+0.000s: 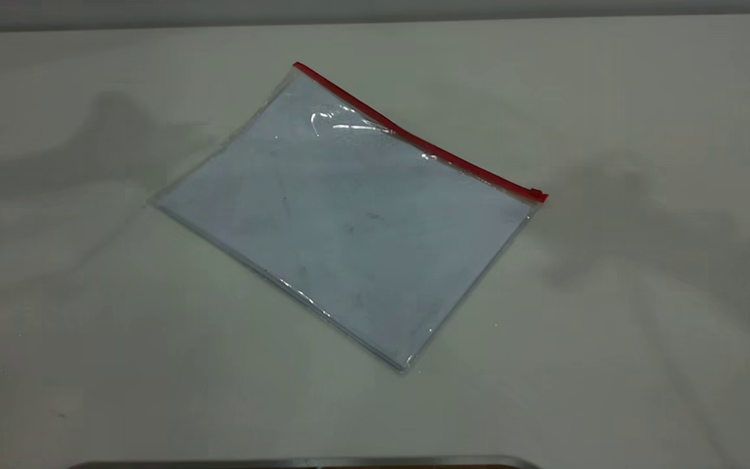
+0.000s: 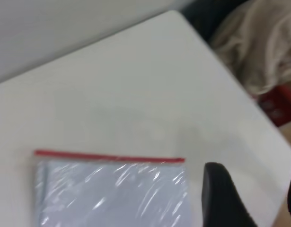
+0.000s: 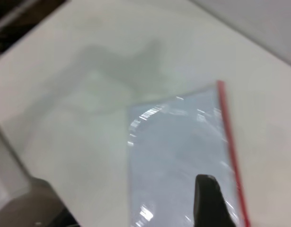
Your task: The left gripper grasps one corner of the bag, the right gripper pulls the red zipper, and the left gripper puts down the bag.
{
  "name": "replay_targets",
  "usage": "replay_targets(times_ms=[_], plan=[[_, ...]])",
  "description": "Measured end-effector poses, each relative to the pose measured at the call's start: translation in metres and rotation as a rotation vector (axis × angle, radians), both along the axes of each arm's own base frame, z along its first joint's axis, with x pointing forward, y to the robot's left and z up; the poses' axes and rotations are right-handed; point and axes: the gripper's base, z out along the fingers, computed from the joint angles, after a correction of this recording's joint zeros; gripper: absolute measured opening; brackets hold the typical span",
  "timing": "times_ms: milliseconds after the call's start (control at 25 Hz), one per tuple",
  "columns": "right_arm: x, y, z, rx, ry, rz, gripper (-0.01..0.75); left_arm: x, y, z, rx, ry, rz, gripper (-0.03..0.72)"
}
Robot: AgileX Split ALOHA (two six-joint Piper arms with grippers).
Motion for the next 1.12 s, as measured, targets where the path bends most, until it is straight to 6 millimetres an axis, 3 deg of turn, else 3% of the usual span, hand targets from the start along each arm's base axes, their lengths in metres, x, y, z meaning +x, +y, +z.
replay_targets(times_ms=[200,360,520,840,960,1120], plan=[[-0.064,-0.024,0.014,-0.065,0.016,-0.208,0.466,-0.066,0.002,0.071,0.187,-0.063,0.161,0.407],[-0.108,-0.035,-0.006,-0.087,0.081,-0.296,0.466,-0.122,-0.006,0.091,0.292,-0.078,0.234,0.407],[-0.142,-0.045,-0.054,-0.141,0.216,-0.377,0.466,-0.169,-0.011,0.072,0.311,0.002,0.242,0.407],[-0.207,-0.069,-0.167,-0.339,0.452,-0.496,0.466,-0.244,-0.006,-0.018,0.372,0.263,0.245,0.407],[-0.224,-0.074,-0.191,-0.348,0.449,-0.545,0.466,-0.271,0.001,-0.054,0.459,0.33,0.252,0.407],[-0.231,-0.077,-0.189,-0.286,0.313,-0.598,0.466,-0.304,0.013,-0.096,0.581,0.402,0.282,0.407]])
